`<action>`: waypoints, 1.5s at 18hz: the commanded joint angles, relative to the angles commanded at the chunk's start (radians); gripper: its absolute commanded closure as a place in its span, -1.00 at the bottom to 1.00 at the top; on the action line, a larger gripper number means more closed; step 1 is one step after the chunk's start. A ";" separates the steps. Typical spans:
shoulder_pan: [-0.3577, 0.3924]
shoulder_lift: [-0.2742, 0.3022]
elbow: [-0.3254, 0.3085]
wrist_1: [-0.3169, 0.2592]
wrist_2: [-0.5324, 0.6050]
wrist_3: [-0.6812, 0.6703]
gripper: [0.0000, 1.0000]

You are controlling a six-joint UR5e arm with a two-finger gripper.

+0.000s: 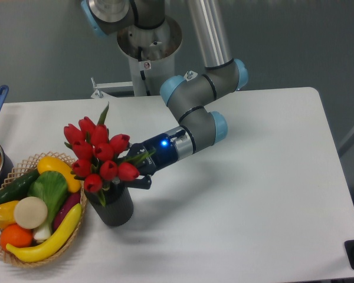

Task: Insert the flowers into the vase
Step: 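Lower the tulip stems into the vase opening, then open the gripper to release the tulips and pull back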

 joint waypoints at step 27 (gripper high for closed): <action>0.029 0.077 0.003 0.006 0.198 0.006 -1.00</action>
